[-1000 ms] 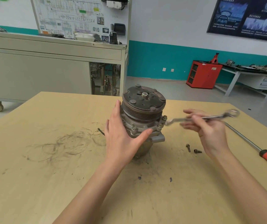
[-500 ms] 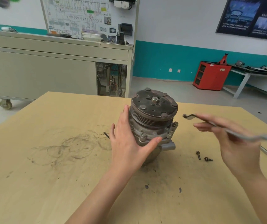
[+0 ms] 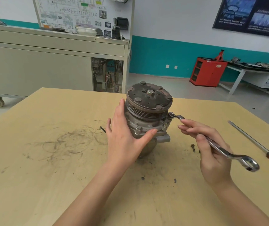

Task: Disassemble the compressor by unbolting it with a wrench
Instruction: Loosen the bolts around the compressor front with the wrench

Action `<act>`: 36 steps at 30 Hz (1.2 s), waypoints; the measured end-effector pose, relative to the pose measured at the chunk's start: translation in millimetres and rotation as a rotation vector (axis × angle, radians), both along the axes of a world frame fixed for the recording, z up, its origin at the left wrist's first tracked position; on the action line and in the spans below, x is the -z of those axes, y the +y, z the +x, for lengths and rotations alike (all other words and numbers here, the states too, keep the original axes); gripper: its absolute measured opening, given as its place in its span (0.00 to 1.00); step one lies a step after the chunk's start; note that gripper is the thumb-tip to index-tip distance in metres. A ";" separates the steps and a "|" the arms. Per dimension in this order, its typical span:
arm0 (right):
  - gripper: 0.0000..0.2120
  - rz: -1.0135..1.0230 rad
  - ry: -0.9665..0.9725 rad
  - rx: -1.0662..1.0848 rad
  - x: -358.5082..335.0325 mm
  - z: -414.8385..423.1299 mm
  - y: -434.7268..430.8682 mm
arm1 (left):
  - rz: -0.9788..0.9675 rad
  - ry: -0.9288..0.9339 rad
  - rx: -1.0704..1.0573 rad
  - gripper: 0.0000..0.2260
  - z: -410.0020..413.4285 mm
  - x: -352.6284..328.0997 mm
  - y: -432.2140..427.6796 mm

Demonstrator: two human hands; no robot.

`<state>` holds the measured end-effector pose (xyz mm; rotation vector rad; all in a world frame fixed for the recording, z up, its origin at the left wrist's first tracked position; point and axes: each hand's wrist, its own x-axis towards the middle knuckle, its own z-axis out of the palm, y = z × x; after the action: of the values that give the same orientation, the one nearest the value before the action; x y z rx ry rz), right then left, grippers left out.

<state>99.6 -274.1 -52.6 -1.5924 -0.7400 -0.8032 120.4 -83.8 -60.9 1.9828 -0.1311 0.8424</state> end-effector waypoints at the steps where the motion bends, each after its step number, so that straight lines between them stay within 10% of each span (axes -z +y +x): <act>1: 0.10 0.021 0.009 0.009 2.7 -0.1 1.9 | 0.000 -0.001 0.000 0.48 0.2 0.1 0.0; 15: 0.17 0.996 0.409 -0.295 -28.3 43.6 12.6 | -0.025 -0.003 0.002 0.47 1.6 1.4 -1.2; 26: 0.26 0.898 0.972 -0.827 -64.1 129.3 15.3 | -0.019 0.006 -0.002 0.48 0.1 -0.7 -0.3; 36: 0.18 1.085 0.543 -0.159 -54.4 33.3 15.4 | -0.019 0.007 0.001 0.47 -0.9 0.2 -0.9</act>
<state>132.9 -258.8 1.8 -0.6765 0.0221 -0.4637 119.5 -84.7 -61.0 1.9676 -0.1195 0.8326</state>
